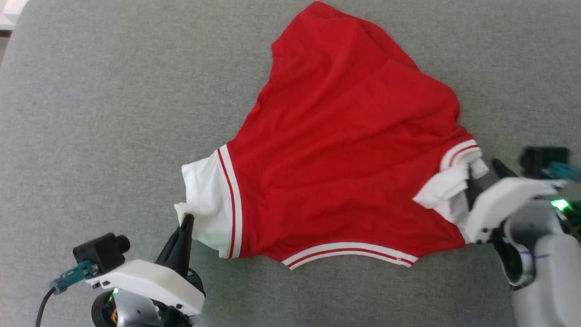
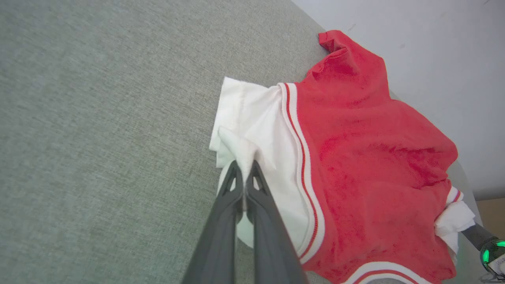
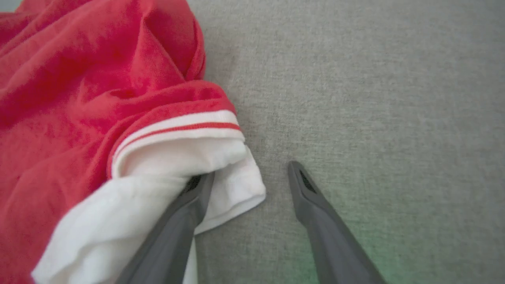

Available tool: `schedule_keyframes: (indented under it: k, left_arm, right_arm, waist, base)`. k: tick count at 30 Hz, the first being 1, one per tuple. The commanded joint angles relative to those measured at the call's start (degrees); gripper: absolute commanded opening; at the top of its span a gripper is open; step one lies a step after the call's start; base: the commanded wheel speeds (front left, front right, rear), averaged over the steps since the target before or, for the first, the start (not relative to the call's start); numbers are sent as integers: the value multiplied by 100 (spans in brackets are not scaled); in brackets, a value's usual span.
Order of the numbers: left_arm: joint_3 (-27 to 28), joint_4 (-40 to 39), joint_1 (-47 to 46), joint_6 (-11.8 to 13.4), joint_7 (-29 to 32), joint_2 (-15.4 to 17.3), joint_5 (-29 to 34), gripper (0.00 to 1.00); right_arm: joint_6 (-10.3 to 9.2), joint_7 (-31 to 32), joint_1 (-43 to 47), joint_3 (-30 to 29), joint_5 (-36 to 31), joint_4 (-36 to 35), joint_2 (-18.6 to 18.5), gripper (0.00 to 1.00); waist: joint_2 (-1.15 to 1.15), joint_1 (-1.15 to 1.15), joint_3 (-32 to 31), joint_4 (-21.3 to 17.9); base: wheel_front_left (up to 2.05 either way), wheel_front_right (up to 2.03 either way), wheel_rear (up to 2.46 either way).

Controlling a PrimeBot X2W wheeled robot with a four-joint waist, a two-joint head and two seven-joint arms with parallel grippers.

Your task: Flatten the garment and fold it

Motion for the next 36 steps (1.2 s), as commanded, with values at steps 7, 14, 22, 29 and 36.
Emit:
schedule_keyframes:
  k: [7, 14, 22, 29, 36]
  left_arm:
    - [-23, 50, -130, -50, 32, 37, -51, 0]
    - [-70, 116, -96, -43, 45, 37, -71, 0]
    - [34, 80, -21, -44, -158, 33, -128, 0]
    - [152, -110, -192, -101, -507, 32, -132, 0]
    - [327, -457, -638, -137, -730, 130, -124, 0]
  right_arm:
    - [26, 2075, -103, 1265, -583, -185, -277, 100]
    - [26, 2746, 7, 1369, -327, -654, -588, 0]
    - [26, 1914, 228, 761, -435, -1080, -302, 0]
    - [26, 882, 217, 378, -456, -1509, -86, 0]
    - [26, 81, 61, 241, -476, -2075, 35, 0]
  waist:
    - [0, 0, -31, -70]
    - [0, 0, -209, -50]
    - [0, 0, -478, -146]
    - [0, 0, -717, -307]
    - [0, 0, -1003, -511]
  base:
    - [0, 0, 0]
    - [0, 0, 0]
    - [0, 0, 0]
    - [0, 0, 0]
    - [0, 0, 0]
